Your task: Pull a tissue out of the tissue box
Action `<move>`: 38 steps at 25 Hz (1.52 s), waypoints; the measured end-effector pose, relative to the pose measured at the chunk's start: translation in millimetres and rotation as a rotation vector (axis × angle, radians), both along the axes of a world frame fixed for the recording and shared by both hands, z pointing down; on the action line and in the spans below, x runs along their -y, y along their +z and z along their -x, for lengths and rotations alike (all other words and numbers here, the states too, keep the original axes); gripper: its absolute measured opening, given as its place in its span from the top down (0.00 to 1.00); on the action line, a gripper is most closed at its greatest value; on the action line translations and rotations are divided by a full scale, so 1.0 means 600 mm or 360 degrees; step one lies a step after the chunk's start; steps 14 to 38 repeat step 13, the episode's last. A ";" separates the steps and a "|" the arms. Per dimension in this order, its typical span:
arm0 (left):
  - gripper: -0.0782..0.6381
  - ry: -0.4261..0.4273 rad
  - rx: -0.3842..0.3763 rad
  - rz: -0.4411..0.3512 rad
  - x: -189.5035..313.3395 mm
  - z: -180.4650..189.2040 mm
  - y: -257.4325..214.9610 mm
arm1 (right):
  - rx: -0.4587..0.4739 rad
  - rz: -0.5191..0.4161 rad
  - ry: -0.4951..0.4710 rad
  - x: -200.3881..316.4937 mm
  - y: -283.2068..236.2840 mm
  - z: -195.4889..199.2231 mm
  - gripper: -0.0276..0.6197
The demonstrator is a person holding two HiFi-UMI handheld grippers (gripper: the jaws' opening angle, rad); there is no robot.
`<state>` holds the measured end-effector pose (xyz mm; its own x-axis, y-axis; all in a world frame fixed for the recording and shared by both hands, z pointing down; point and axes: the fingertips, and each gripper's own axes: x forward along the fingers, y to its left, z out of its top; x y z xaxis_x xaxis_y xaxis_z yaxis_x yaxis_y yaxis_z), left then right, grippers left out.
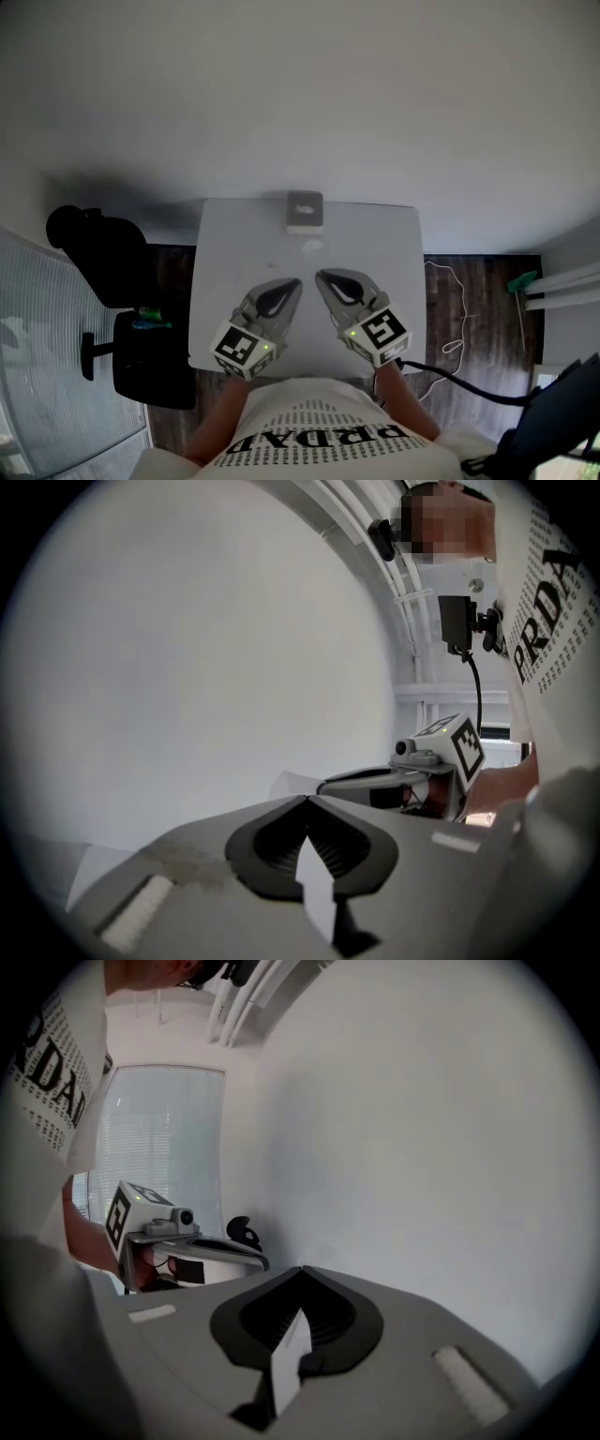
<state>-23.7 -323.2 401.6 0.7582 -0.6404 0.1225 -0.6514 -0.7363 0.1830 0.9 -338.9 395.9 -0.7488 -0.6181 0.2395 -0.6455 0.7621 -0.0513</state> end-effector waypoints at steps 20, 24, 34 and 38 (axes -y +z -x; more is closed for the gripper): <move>0.90 0.0009 0.0001 0.0013 0.002 -0.006 0.008 | -0.0008 0.0000 -0.0002 0.004 0.010 -0.005 0.95; 0.90 0.0009 0.0001 0.0013 0.002 -0.006 0.008 | -0.0008 0.0000 -0.0002 0.004 0.010 -0.005 0.95; 0.90 0.0009 0.0001 0.0013 0.002 -0.006 0.008 | -0.0008 0.0000 -0.0002 0.004 0.010 -0.005 0.95; 0.90 0.0009 0.0001 0.0013 0.002 -0.006 0.008 | -0.0008 0.0000 -0.0002 0.004 0.010 -0.005 0.95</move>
